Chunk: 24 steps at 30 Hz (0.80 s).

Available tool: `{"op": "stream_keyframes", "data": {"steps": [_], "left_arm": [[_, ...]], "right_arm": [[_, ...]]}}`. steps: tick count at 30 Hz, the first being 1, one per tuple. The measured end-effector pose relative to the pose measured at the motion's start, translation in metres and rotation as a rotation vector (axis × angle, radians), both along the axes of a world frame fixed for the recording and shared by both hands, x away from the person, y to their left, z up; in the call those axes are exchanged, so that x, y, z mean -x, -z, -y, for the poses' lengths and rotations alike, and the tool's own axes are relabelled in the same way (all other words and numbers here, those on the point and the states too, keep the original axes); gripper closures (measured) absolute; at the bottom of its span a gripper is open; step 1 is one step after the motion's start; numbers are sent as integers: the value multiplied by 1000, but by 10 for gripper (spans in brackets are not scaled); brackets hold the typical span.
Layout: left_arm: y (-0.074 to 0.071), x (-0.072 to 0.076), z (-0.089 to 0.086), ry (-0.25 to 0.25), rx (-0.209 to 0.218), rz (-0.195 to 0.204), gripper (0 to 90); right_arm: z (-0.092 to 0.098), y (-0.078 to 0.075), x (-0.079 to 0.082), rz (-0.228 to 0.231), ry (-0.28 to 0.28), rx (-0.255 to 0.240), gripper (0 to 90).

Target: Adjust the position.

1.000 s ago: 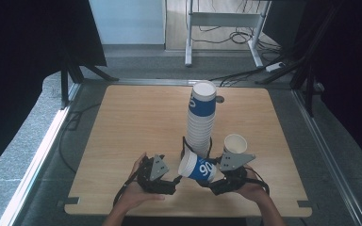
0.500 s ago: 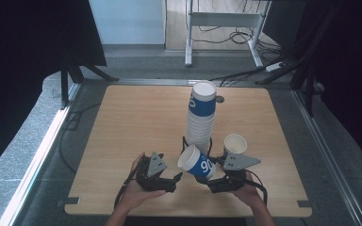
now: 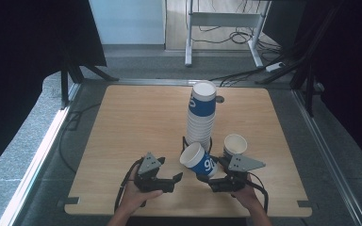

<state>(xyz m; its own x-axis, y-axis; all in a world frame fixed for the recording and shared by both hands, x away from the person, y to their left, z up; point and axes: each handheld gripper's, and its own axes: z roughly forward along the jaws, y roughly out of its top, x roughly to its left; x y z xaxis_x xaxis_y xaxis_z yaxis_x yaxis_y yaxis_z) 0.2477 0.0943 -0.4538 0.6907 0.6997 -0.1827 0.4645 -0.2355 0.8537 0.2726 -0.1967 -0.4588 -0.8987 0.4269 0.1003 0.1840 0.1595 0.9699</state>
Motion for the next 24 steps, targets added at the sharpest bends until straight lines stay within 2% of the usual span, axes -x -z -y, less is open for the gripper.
{"op": "stream_keyframes", "data": {"steps": [3,8,9,10,11,14,24], "left_arm": [[-1,1,0,8,13,3,146],[-5,3,-2,41,77,-14,146],[-5,3,-2,41,77,-14,146],[-6,3,-3,51,103,-21,145],[-6,3,-3,51,103,-21,145],[-8,3,-5,65,142,-31,145],[-9,3,-7,96,197,-45,145]], "right_arm": [[0,2,1,6,-2,-12,274],[-1,8,2,9,0,-44,274],[-1,8,2,9,0,-44,274],[-2,10,1,7,-6,-54,274],[-2,10,1,7,-6,-54,274],[-5,13,2,16,-2,-61,274],[-9,18,4,19,-8,-78,273]]}}
